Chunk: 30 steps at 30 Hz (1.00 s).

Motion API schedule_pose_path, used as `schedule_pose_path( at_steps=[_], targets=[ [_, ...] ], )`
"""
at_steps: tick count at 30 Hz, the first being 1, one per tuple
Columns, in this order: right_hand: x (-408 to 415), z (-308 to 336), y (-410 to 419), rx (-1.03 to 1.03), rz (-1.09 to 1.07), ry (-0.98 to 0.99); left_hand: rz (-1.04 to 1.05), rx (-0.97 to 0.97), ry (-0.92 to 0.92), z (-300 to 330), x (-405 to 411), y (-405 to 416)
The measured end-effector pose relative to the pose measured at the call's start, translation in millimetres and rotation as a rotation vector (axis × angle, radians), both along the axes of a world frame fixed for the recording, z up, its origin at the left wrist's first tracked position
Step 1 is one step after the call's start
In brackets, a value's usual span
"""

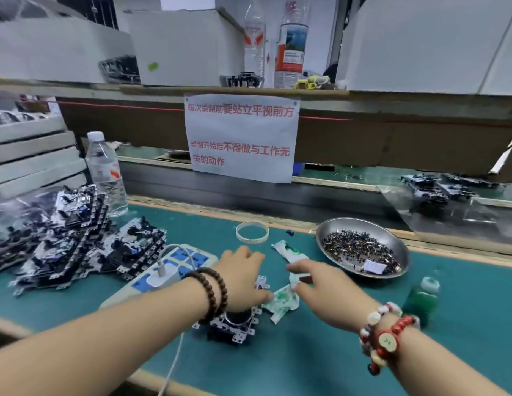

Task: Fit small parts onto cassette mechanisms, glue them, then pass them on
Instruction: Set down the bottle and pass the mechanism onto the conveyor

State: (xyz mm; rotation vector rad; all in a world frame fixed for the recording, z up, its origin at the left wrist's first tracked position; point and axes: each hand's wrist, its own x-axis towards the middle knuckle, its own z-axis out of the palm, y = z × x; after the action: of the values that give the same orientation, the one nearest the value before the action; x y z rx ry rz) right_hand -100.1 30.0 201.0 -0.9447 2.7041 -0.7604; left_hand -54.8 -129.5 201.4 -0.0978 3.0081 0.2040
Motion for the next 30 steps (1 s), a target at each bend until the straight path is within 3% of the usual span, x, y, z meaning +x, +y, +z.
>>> schedule_pose_path(
  at_steps=[5, 9, 13, 17, 22, 26, 30],
  targets=[
    [14.0, -31.4, -19.5, -0.010, 0.024, -0.135, -0.066, -0.123, -0.275, -14.4, 8.8, -18.2],
    [18.1, -46.9, -33.2, -0.049, -0.035, -0.221, -0.045, -0.167, -0.367, -29.4, 6.1, -28.3],
    [19.3, -56.4, -46.3, -0.184, -0.163, -0.434, -0.059, -0.138, -0.344, -40.5, 4.6, -33.1],
    [21.8, -60.3, -46.2, -0.286, -0.235, -0.478, -0.101, -0.087, -0.257, -41.2, 3.3, -33.3],
    [22.1, -57.1, -24.5, -0.248, -0.197, -0.534, -0.122, -0.007, -0.243, -45.0, 11.5, -20.1],
    [5.0, -38.7, 6.6, -0.089, -0.126, -0.421, -0.133, 0.100, -0.200, -45.2, 15.8, -6.6],
    [-40.7, -13.8, 35.2, 0.051, -0.249, -0.168, -0.156, 0.083, -0.184, -43.3, 21.9, 22.2]
  ],
)
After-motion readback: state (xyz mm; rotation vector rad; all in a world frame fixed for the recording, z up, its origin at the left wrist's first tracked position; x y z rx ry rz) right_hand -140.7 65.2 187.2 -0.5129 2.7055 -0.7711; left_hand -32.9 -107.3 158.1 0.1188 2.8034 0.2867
